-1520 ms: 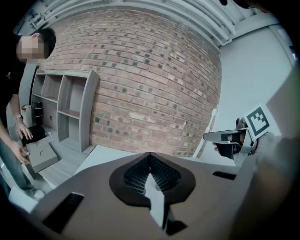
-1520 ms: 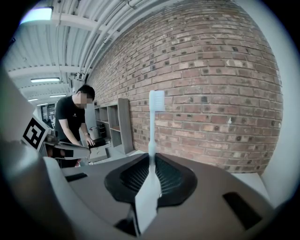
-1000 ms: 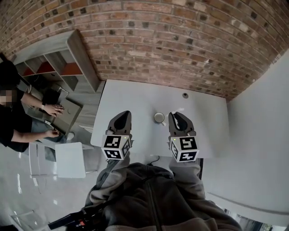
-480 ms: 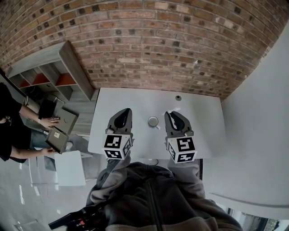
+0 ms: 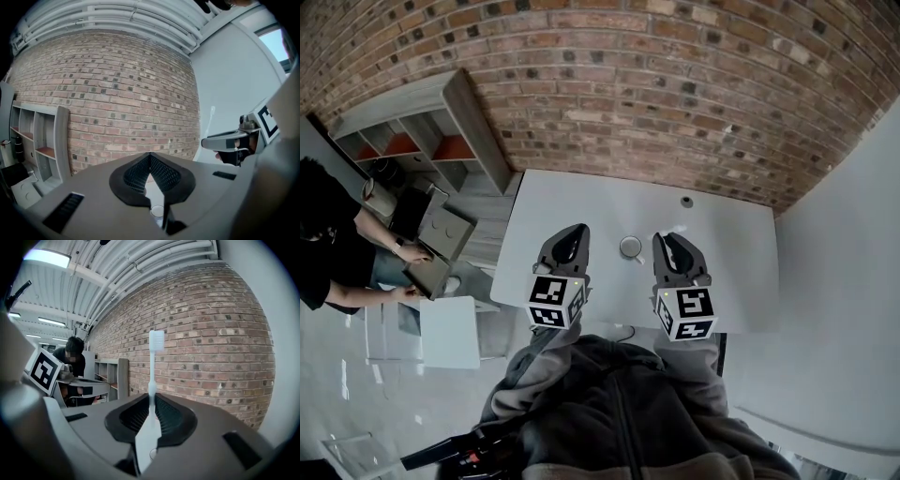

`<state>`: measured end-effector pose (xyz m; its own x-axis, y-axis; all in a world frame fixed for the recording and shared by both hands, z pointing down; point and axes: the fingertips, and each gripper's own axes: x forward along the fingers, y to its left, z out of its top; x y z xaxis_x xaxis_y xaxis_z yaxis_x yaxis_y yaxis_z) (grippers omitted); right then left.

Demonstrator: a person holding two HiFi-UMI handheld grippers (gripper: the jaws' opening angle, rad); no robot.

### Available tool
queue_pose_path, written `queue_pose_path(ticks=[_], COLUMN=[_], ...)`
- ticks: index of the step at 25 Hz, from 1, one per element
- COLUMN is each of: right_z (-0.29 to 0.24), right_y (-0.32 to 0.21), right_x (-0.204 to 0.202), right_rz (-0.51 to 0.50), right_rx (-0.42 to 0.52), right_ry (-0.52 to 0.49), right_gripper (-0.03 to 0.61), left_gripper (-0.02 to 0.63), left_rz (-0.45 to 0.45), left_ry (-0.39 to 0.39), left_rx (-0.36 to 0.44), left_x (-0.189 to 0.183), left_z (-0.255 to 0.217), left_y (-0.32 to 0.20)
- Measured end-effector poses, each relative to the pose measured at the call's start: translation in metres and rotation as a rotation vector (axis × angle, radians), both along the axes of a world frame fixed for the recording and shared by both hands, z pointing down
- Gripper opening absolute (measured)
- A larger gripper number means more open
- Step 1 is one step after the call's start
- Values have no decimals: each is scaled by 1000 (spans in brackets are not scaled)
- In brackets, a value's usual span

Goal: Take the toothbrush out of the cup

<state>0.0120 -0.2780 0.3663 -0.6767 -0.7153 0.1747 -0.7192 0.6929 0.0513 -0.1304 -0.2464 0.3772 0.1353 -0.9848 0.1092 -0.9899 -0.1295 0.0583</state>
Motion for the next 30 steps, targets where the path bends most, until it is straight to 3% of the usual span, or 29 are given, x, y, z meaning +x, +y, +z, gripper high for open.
queue_pose_path(ticks=[30], right_z=[-9], right_y=[0], right_x=[-25], right_rz=[-30], right_rx=[30], right_ry=[26], right_gripper=[42], left_gripper=[3], left_rz=[6], left_ry=[14], left_rx=[2], left_x=[-18], left_z=[1], left_y=[-5])
